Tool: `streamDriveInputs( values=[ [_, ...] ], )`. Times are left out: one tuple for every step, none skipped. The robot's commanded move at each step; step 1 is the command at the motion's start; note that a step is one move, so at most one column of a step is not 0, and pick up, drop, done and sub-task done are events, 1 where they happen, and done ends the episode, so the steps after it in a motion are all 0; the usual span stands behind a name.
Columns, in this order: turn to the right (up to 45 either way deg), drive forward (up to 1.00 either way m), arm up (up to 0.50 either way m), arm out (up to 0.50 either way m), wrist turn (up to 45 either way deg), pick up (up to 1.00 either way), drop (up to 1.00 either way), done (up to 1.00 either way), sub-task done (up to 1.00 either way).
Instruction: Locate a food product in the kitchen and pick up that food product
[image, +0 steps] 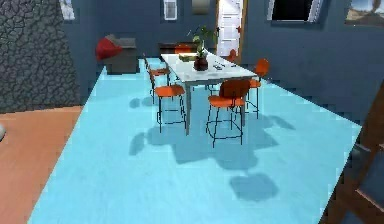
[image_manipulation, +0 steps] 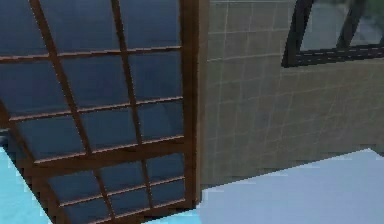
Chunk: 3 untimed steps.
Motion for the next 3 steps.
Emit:
streamDriveInputs(
  values=[
    [0.0, 0.2, 0.0, 0.0, 0.0, 0.0, 0.0, 0.0, 0.0],
    [-15.0, 0.0, 0.0, 0.0, 0.0, 0.0, 0.0, 0.0, 0.0],
    [0.0, 0.6, 0.0, 0.0, 0.0, 0.0, 0.0, 0.0, 0.0]
  ],
)
